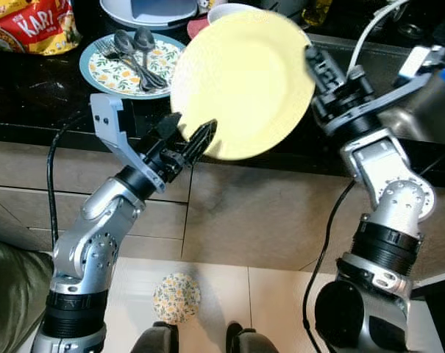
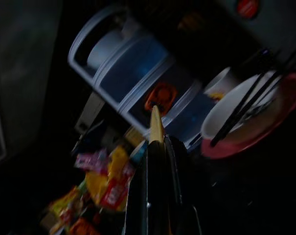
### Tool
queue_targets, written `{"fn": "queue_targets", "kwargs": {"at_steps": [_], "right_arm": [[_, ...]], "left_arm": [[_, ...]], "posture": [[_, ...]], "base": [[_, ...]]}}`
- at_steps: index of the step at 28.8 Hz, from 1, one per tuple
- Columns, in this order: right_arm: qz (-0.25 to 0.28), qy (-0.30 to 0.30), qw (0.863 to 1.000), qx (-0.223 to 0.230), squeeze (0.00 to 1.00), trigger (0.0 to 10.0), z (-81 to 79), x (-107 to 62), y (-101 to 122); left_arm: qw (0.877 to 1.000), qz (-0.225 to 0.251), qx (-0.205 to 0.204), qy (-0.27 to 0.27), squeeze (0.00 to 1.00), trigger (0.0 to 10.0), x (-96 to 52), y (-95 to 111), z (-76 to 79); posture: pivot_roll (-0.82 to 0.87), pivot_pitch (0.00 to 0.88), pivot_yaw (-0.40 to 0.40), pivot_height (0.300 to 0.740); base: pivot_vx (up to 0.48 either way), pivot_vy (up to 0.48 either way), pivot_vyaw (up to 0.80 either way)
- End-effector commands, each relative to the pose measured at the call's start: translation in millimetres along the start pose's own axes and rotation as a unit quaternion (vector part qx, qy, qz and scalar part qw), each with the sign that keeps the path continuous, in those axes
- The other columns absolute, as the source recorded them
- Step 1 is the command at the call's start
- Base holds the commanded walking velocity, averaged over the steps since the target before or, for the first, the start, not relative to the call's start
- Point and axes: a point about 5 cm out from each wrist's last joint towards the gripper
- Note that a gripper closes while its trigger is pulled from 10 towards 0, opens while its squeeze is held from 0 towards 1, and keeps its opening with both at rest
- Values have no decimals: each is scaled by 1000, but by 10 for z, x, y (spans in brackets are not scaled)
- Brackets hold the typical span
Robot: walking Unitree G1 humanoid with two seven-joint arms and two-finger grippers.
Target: Kitchen organization
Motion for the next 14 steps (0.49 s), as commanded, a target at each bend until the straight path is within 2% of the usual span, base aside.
{"fn": "queue_targets", "kwargs": {"at_steps": [1,7,8,13,14], "right_arm": [[26,-11,1000,-5,0,0,23,-9,101],[56,-33,998,-9,0,0,74,-4,226],[94,-64,993,-14,0,0,156,-21,387],[137,-99,985,-28,0,0,256,-61,566],[158,-126,978,-45,0,0,310,-86,658]], "left_arm": [[1000,0,-9,-10,0,10000,18,-43,49],[1000,6,-7,-20,0,10000,32,-29,81],[1000,6,2,-23,0,10000,32,-19,85],[1000,5,12,-16,0,10000,22,-12,53],[1000,4,16,-14,0,10000,19,-10,36]], "posture": [[59,139,-71,740],[59,140,-69,740],[62,136,-68,740],[69,131,-68,740],[70,132,-67,740]], "base": [[0,0,0],[0,0,0],[0,0,0],[0,0,0],[0,0,0]]}}
Point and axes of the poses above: a point about 5 cm out from each wrist's last joint towards the gripper, its own x axis pointing out of the wrist towards the gripper, its own y axis along the axis of the wrist's last joint, z = x × y, and after that the axes turned 7 degrees about x, right-handed
